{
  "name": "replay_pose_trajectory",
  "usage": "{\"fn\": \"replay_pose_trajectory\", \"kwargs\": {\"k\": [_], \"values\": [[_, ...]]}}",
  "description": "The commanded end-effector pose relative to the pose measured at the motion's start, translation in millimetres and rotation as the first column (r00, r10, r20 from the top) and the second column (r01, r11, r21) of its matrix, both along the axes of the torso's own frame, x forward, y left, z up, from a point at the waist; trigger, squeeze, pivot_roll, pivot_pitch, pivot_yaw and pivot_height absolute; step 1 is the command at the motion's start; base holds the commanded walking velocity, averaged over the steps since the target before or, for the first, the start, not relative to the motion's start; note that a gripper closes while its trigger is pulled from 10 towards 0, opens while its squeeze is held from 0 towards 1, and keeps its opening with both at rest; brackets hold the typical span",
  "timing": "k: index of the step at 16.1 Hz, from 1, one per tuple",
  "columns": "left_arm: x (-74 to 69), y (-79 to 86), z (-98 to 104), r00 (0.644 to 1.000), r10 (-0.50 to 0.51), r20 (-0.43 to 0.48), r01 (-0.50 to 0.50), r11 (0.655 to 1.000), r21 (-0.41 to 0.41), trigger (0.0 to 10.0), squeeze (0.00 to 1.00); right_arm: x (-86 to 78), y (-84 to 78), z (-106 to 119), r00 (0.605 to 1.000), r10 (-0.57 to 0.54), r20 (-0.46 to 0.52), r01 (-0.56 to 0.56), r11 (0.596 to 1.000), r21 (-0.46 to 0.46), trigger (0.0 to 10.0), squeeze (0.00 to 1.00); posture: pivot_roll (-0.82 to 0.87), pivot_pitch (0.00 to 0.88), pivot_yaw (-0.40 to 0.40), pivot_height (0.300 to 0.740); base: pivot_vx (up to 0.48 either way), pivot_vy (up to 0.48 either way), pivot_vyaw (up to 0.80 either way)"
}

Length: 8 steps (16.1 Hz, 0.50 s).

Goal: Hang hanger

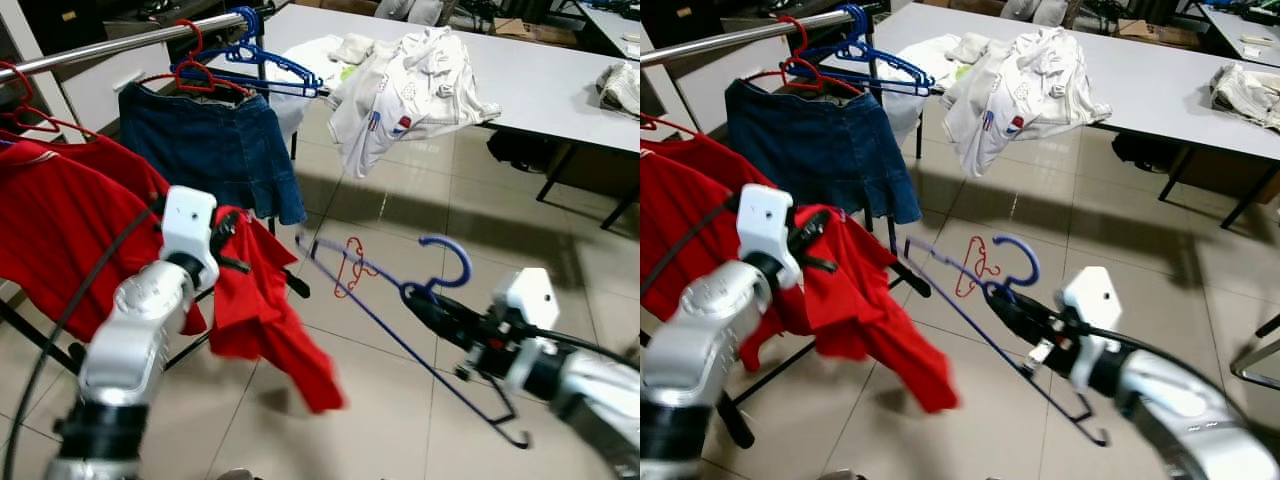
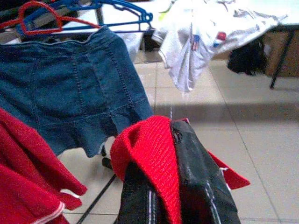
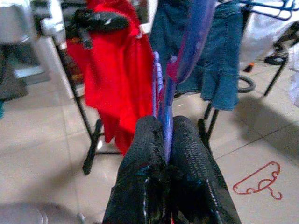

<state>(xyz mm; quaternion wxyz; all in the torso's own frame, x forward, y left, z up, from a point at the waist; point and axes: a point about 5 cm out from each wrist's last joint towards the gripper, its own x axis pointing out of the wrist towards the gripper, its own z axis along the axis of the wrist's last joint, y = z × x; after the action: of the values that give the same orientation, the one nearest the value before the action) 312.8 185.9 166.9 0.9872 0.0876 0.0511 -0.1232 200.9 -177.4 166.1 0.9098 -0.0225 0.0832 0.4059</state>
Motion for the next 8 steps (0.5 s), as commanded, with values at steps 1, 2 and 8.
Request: {"fn": "replay_pose_trajectory", "kwargs": {"k": [1, 2, 8], "values": [[3.1, 0.4, 9.1, 0.999, -0.016, 0.038, 0.015, 1.0, 0.015, 10.0, 0.0, -1.3, -2.5, 9.8, 0.999, 0.02, 0.026, -0.021, 1.0, 0.007, 10.0, 0.0, 0.01, 0.059, -0.048, 0.74, 0.0, 0.0, 0.0], [4.6, 2.1, 10.8, 0.999, -0.022, 0.037, 0.022, 1.0, 0.022, 10.0, 0.0, -1.7, -4.7, 12.1, 0.999, 0.031, 0.028, -0.031, 0.999, 0.006, 10.0, 0.0, 0.01, 0.061, -0.053, 0.74, 0.0, 0.0, 0.0], [5.8, -11.6, 26.0, 0.987, -0.148, 0.065, 0.148, 0.989, 0.003, 10.0, 0.0, -9.9, 6.5, 10.1, 0.982, 0.185, -0.027, -0.184, 0.982, 0.053, 10.0, 0.0, 0.02, 0.048, -0.059, 0.74, 0.0, 0.0, 0.0]]}}
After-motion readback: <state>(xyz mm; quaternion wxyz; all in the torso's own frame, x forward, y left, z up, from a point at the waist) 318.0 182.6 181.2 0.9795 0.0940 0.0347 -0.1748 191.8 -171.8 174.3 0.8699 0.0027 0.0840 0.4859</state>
